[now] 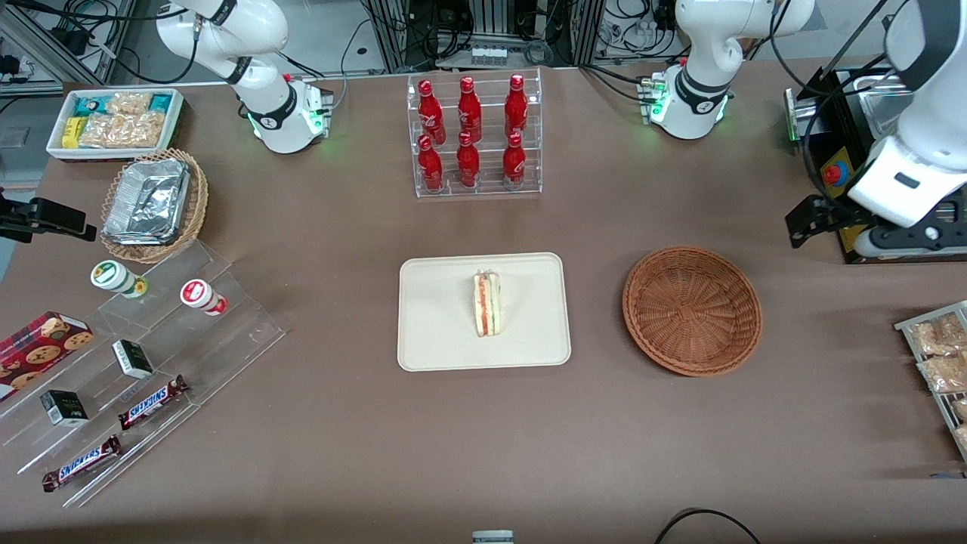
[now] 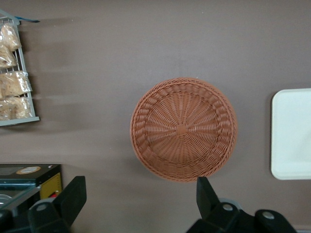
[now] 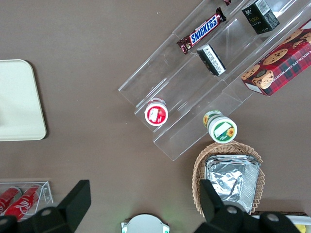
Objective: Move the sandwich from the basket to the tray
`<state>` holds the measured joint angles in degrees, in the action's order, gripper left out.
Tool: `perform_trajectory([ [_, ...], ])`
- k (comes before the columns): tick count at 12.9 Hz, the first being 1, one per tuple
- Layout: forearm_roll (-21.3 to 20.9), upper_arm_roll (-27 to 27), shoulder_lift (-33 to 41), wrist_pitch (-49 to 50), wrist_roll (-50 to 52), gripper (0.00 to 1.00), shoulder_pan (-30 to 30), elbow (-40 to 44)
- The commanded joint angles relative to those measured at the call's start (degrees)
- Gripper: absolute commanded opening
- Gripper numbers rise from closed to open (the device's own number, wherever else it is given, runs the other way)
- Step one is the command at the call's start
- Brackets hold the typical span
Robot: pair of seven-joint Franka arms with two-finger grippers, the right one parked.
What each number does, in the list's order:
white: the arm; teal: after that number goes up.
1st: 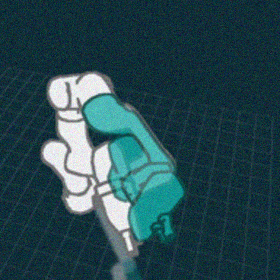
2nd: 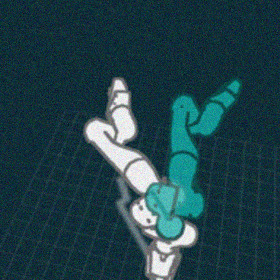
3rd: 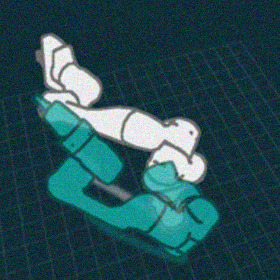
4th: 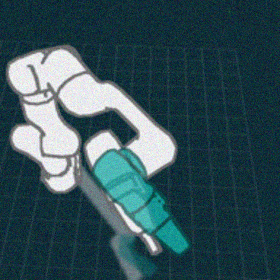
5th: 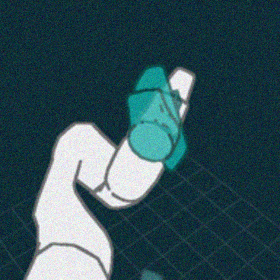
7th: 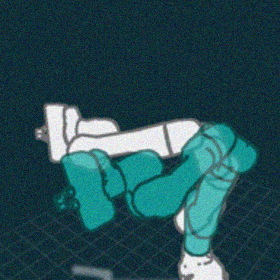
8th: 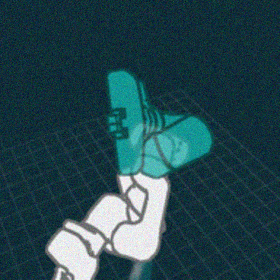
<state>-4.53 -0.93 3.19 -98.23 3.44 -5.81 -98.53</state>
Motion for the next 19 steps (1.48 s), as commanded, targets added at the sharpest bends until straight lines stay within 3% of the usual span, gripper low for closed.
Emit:
perform_trajectory([
  [1,2.0,0.3,1.1,1.1,-3.7,1.0,1.9,0.5],
  [7,3.8,0.8,-5.9,5.1,-3.0,1.0,2.8,9.9],
  [10,4.9,1.9,-6.4,5.1,-3.2,1.0,4.5,10.0],
  [12,4.8,6.0,-6.2,5.1,-3.5,1.0,8.5,10.2],
  [19,4.1,5.6,-4.3,7.8,-3.4,1.0,8.1,9.7],
])
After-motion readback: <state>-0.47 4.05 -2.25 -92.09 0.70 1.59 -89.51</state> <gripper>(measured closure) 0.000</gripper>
